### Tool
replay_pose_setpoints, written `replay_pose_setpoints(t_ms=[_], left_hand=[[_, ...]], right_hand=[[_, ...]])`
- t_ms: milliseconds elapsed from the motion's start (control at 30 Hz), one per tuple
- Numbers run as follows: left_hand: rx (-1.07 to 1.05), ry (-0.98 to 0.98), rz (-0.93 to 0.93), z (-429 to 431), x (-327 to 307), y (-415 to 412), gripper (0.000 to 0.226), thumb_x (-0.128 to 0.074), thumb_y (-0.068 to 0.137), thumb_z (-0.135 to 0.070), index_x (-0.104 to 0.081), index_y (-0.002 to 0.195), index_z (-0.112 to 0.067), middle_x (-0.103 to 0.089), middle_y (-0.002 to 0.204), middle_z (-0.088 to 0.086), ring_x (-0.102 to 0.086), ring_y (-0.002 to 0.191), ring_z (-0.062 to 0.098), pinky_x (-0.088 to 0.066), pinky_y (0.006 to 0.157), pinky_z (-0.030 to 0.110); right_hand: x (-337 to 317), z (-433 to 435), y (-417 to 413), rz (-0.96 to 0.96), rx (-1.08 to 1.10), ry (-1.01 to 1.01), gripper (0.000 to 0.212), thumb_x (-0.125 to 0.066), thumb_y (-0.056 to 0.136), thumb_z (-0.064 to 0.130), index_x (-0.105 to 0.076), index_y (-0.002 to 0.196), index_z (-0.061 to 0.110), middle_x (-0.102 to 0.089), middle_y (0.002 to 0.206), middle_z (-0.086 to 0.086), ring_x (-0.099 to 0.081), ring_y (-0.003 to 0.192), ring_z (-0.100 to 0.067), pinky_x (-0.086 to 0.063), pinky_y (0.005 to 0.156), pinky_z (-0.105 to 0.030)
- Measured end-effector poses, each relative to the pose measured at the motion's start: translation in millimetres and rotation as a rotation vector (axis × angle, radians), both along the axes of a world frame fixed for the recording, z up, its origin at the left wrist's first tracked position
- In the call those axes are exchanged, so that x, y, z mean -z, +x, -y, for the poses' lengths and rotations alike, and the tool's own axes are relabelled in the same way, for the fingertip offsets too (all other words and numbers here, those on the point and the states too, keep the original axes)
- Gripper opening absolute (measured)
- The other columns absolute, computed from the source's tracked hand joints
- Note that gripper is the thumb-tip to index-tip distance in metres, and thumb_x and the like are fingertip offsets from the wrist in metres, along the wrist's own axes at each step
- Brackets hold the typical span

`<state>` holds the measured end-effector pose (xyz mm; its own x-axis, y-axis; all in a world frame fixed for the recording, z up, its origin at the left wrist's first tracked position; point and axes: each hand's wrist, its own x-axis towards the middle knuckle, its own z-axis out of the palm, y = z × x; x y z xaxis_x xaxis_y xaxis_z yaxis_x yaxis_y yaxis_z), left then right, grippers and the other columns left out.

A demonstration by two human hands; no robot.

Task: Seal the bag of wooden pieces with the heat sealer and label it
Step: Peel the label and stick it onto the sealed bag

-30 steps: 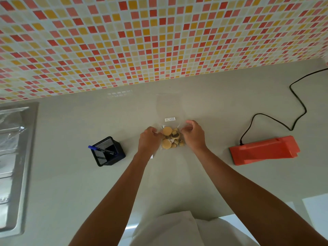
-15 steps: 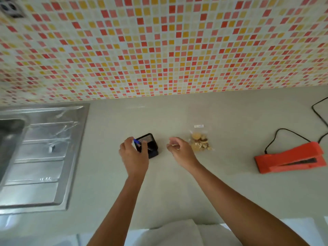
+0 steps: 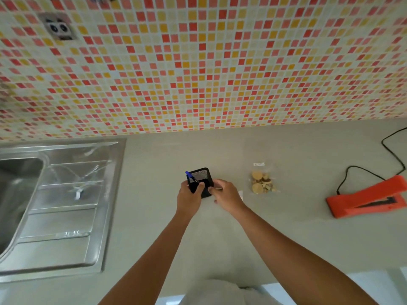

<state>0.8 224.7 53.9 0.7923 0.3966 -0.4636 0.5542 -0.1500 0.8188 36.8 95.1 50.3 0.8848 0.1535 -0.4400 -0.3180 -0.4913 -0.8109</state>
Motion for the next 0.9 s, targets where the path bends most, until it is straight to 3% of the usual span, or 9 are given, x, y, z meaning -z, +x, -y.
replay_pose_setpoints(t_ms=[200,600,733,900], left_hand=[[0.043,0.026,0.018,-15,-4,39,0.047,-0.058,0.094,-0.038,-0.048,0.130,-0.009,-0.060,0.117,0.004,-0.055,0.097,0.017,-0.041,0.080,0.027],[0.064,0.125,-0.031,-19,-4,74,0.059,-0.054,0.095,-0.043,-0.040,0.139,-0.008,-0.056,0.132,0.012,-0.057,0.116,0.027,-0.048,0.088,0.034],[0.077,0.459,0.181,-1,-21,59,0.056,-0.058,0.093,-0.039,-0.041,0.138,-0.010,-0.050,0.134,0.011,-0.048,0.122,0.029,-0.046,0.098,0.046],[0.159,0.335,0.421,59,-50,43,0.032,-0.060,0.094,-0.030,-0.052,0.119,-0.012,-0.056,0.111,0.004,-0.053,0.096,0.016,-0.048,0.084,0.031]], right_hand=[[-8,-14,32,0.000,0.001,-0.014,0.032,-0.066,0.091,0.021,-0.068,0.122,0.017,-0.072,0.118,-0.003,-0.068,0.107,-0.024,-0.056,0.094,-0.047],[-21,-21,62,-0.116,0.016,0.085,0.038,-0.064,0.092,0.017,-0.060,0.129,0.015,-0.069,0.119,-0.006,-0.066,0.109,-0.027,-0.057,0.089,-0.047],[-31,3,60,-0.038,0.050,0.090,0.046,-0.064,0.092,0.021,-0.055,0.137,0.015,-0.061,0.130,-0.007,-0.062,0.114,-0.023,-0.058,0.093,-0.045],[-65,71,44,0.107,0.210,0.194,0.032,-0.065,0.093,0.017,-0.062,0.125,0.018,-0.066,0.120,-0.001,-0.067,0.100,-0.016,-0.063,0.082,-0.041]])
